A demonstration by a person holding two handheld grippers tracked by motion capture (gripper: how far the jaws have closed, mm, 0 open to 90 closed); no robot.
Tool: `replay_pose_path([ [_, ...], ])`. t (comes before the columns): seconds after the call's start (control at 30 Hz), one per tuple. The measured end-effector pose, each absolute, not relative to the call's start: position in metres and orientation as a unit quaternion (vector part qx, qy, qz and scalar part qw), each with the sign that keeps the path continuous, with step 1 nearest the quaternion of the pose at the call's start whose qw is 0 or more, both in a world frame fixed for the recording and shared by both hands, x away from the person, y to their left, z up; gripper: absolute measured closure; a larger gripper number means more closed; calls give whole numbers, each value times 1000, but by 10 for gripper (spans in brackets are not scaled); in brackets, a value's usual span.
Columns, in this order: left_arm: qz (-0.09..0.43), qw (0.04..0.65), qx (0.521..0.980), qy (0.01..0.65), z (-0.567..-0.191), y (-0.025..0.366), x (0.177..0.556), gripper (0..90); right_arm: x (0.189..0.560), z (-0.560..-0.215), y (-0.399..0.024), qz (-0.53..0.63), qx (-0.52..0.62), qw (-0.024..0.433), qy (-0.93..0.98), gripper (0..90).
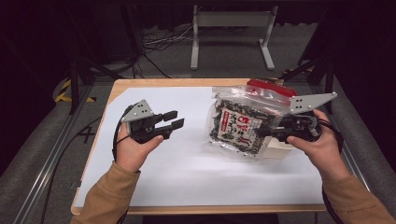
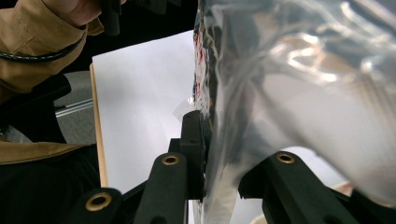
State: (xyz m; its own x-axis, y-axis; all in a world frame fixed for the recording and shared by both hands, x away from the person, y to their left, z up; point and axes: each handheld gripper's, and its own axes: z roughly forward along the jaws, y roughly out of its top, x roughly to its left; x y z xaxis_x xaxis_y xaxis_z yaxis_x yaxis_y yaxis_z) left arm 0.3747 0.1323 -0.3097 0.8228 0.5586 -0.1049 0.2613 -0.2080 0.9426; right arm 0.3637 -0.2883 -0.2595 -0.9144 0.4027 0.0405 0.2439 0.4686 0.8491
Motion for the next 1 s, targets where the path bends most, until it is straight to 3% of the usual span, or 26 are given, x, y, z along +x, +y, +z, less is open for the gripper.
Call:
replay_pose_path([
  [1.0, 110, 554, 778, 275, -338, 146, 382, 403, 370, -204, -338, 445, 180, 146, 865, 754],
])
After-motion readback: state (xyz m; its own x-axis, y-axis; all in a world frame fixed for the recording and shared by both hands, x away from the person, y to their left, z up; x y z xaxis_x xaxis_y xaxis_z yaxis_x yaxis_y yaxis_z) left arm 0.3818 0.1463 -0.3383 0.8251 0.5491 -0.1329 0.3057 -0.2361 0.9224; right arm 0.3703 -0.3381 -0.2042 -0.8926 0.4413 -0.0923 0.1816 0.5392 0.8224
